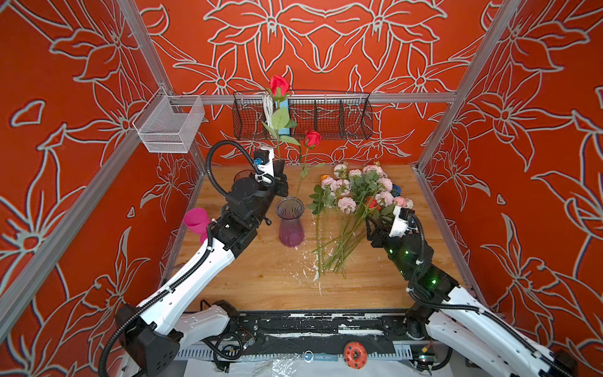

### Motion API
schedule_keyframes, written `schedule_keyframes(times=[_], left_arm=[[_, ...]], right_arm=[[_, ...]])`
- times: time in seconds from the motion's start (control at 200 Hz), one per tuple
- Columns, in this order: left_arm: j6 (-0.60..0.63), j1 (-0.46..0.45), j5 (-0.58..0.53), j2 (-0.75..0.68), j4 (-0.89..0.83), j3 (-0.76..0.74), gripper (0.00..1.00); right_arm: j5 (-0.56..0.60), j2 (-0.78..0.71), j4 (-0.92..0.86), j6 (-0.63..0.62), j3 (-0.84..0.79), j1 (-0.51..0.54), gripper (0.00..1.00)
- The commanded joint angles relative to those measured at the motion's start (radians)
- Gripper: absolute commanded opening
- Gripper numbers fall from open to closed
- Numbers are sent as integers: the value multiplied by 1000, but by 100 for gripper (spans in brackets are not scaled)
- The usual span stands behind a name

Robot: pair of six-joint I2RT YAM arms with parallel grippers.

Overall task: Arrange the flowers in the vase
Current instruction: 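Lower the red rose into the purple vase and open the left gripper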

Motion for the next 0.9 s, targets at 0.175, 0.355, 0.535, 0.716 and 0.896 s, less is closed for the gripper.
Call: schedule_keyframes(times=[0.175,0.355,0.535,0.716,0.896], left_arm=[[-23,6,43,50,-3,-62,2],[6,6,32,67,-81,-82,10],[11,6,24,62,-115,-96,28],[0,6,36,21,-171,-77,41],[-49,2,65,-102,-236,-64,51]], right_arm=[[-23,42,11,2,7,2,59],[-19,55,0,-1,13,2,59],[-29,69,-1,1,19,2,59],[-33,61,-8,-1,21,2,59],[-15,65,-7,-6,18,2,59]])
